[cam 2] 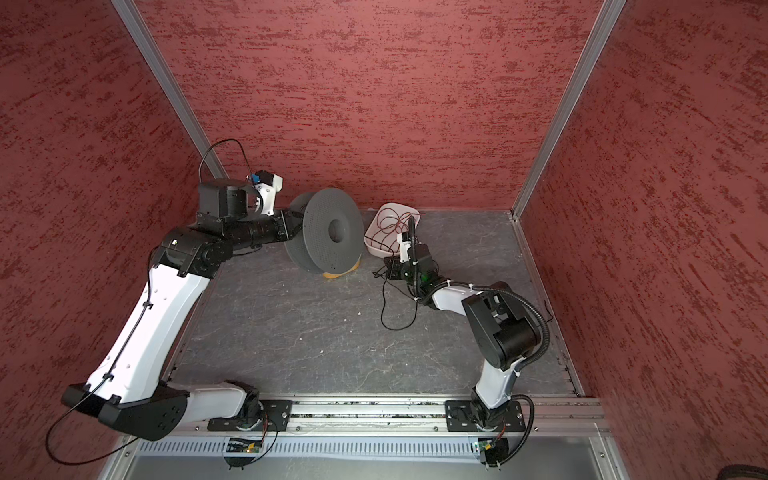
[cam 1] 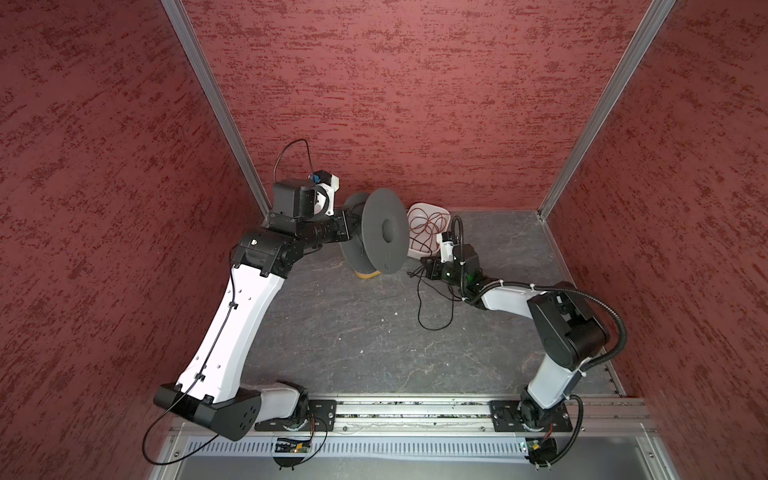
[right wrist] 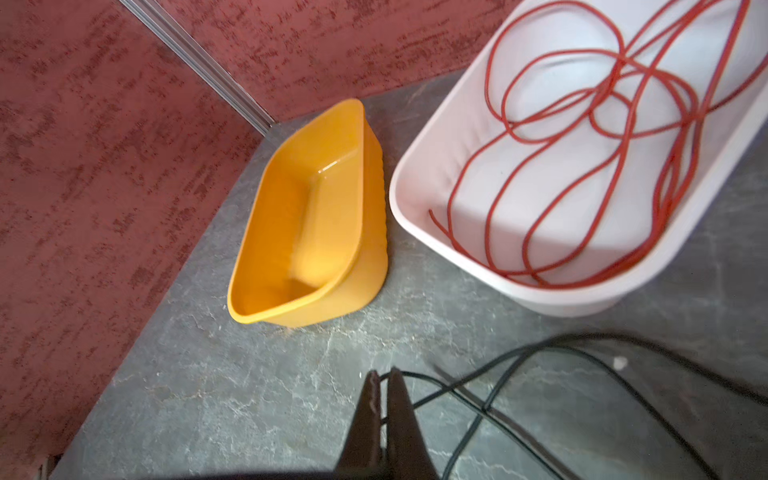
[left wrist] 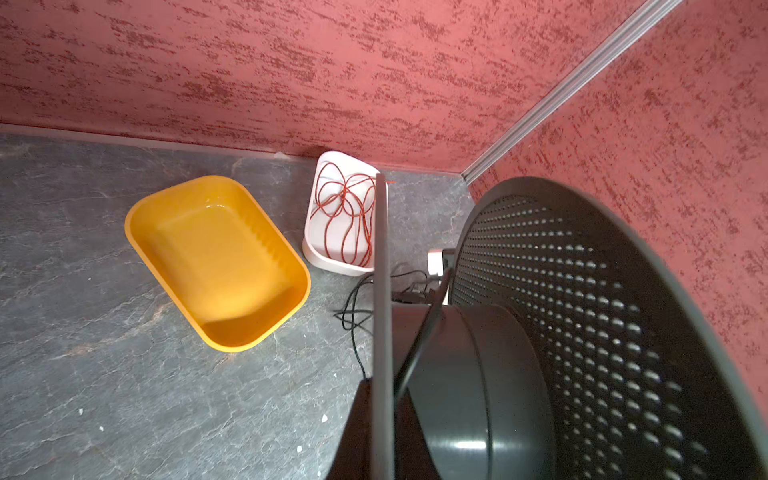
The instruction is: Wrap the cables
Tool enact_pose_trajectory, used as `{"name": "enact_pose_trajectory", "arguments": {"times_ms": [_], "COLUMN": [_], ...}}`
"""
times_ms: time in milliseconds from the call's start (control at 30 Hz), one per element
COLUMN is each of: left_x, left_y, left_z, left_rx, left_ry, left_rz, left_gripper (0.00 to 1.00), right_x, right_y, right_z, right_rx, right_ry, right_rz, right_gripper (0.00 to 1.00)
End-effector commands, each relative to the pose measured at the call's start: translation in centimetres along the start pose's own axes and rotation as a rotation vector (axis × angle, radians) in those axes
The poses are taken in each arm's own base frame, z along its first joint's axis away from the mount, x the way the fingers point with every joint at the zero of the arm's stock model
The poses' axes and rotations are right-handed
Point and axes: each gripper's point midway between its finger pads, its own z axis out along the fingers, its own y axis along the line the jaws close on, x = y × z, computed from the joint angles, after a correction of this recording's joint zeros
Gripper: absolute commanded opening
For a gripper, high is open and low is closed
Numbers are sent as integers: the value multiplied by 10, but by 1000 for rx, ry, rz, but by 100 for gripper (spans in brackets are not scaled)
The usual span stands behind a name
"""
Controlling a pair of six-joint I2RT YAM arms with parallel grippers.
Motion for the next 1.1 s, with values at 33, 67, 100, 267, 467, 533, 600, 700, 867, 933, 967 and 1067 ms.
{"name": "enact_pose_trajectory", "arguments": {"times_ms": [33, 67, 100, 267, 467, 533, 600, 700, 867, 933, 967, 1067], "left_x": [-41, -42, -44, -50, -52, -54, -55, -54, -51, -50, -50, -47], "left_y": [-7, -6, -3, 15, 24, 27, 31, 37, 40, 39, 39, 34], "left_z": [-6, -3, 0, 14, 28, 31, 34, 40, 47, 50, 52, 56], "left_rx": [41, 38, 30, -23, -78, -87, -109, -150, -230, -254, -266, -302], "left_ry": [-197, -204, -210, -274, -343, -373, -403, -426, -470, -477, -480, -490], "left_rz": [-56, -68, -78, -147, -176, -189, -196, -196, -168, -152, -141, -98], "left_gripper": [0, 0, 0, 0, 0, 0, 0, 0, 0, 0, 0, 0], "right_x": [17, 21, 23, 40, 47, 47, 48, 51, 45, 42, 42, 38], "right_y": [5, 8, 11, 31, 56, 69, 82, 101, 135, 147, 151, 166], "right_z": [-8, -8, -9, -12, -15, -16, -17, -19, -26, -28, -29, -32], "right_rx": [82, 88, 93, 122, 206, 217, 222, 233, 213, 203, 202, 184], "right_ry": [12, 15, 14, 26, 17, 10, 5, 0, -18, -20, -17, -17], "right_rz": [-63, -72, -78, -145, -290, -333, -376, -444, -521, -546, -557, -590], "right_gripper": [0, 0, 0, 0, 0, 0, 0, 0, 0, 0, 0, 0]}}
